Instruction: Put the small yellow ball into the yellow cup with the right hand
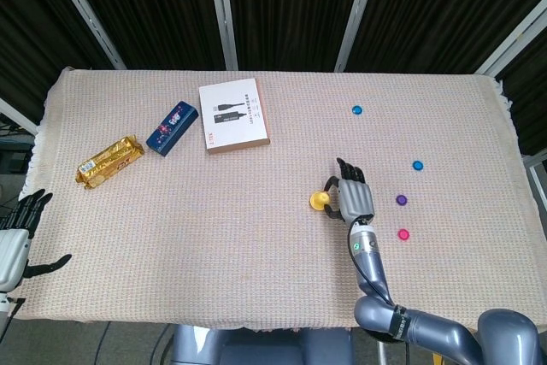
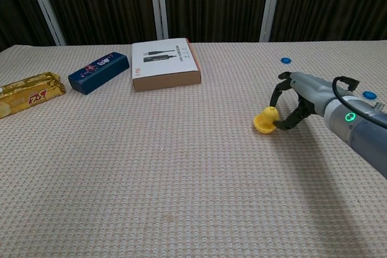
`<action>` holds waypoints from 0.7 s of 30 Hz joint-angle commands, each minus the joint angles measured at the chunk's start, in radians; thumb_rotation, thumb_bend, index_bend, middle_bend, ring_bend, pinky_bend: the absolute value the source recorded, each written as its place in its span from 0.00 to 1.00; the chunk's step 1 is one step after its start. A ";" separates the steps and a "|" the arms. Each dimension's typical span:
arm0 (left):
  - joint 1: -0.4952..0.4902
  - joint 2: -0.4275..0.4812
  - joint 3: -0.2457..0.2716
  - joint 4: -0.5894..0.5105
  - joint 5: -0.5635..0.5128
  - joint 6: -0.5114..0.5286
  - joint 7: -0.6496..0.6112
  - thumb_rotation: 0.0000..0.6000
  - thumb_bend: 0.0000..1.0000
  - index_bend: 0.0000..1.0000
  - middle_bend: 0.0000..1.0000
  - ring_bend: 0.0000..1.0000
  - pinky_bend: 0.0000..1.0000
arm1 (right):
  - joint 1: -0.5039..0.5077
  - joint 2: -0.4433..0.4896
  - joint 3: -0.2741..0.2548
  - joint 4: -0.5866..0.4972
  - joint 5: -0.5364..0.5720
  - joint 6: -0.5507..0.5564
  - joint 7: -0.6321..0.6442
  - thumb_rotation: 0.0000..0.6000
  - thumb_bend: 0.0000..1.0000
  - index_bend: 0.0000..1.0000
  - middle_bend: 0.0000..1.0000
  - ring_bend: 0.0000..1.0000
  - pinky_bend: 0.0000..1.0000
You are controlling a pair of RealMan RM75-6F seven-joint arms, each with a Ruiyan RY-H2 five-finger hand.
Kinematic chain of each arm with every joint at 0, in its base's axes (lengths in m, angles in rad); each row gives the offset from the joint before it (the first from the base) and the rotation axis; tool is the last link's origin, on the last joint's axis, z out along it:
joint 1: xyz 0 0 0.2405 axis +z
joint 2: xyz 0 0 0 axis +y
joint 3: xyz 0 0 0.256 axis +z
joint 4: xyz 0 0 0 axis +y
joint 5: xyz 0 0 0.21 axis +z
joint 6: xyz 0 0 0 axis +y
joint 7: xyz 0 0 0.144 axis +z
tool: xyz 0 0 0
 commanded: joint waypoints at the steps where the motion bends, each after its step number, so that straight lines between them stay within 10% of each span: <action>1: 0.000 0.000 0.000 0.000 0.000 0.000 0.000 1.00 0.03 0.00 0.00 0.00 0.15 | -0.001 -0.001 -0.003 -0.002 0.002 0.001 -0.001 1.00 0.26 0.49 0.00 0.00 0.00; 21: -0.001 -0.001 -0.001 0.002 -0.001 0.000 -0.001 1.00 0.03 0.00 0.00 0.00 0.15 | 0.004 -0.015 -0.012 0.007 0.001 0.013 -0.005 1.00 0.26 0.47 0.00 0.00 0.00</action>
